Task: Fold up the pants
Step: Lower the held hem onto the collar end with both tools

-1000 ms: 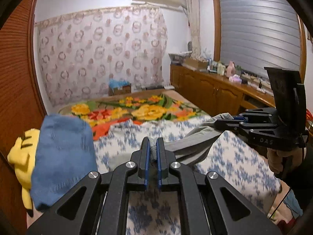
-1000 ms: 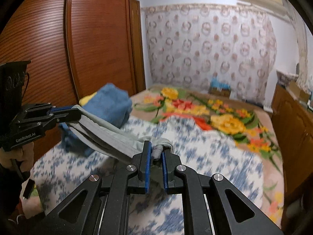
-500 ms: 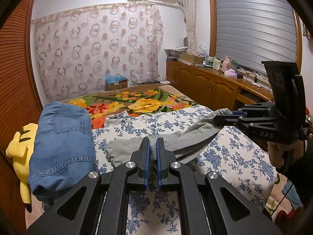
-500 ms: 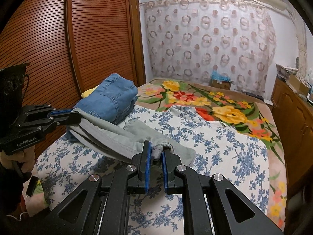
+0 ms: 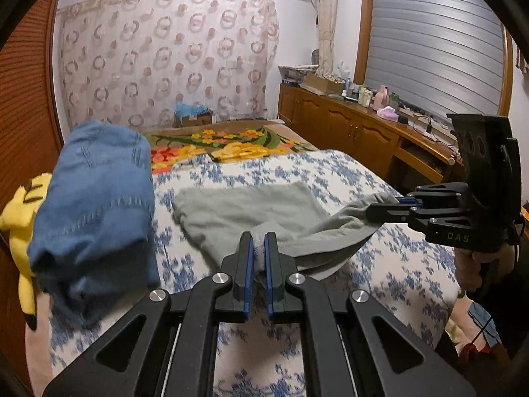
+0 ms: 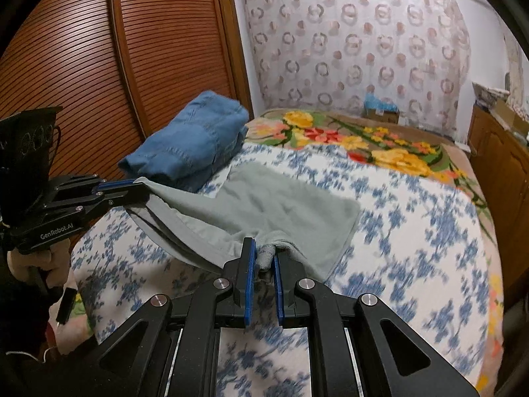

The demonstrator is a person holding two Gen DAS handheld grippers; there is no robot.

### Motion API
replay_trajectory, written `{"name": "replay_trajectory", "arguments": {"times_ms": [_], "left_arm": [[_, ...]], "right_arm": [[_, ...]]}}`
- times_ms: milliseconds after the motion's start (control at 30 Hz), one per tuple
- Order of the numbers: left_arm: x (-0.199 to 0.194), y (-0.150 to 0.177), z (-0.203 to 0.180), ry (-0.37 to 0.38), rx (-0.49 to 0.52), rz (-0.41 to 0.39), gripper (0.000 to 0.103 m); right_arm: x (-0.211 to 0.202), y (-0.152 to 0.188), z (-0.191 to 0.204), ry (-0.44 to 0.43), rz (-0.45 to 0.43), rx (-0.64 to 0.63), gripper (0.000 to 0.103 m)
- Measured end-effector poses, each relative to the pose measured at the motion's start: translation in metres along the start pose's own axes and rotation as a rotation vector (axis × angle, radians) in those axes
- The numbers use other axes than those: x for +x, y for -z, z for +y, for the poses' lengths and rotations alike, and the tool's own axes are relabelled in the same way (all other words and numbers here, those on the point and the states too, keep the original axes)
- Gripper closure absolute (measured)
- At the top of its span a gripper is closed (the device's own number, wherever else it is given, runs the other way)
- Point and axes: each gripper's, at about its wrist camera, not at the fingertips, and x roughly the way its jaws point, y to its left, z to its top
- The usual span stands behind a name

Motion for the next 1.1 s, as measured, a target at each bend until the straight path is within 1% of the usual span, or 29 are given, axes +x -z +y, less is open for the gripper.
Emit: {"name": "replay_trajectory", "arguments": {"times_ms": [200,433,767,1100], "left_arm": [[0.006,0.027,-0.003,0.028,-0.039,0.041,0.096],[0.010,0.050,-0.009,0.042,-0.050,0.078,0.096],[-0.011,0.056,-0.023,0.061,-0.043,0.057,0.096],[-0.029,0.055,-0.029,0.073,-0.040,0.037,0.096]], "right_arm": [[0.004,0.019,0.001,-0.010,0.038,0.029,0.093],[0.010,0.036,0.001,-0.018,0.068,0.059,0.093],[-0.008,0.049,-0.003,-0.017,0.042,0.080,0.093],[-0.033,0.059,0.002,-0.026,0.007,0.079,0.093]]}}
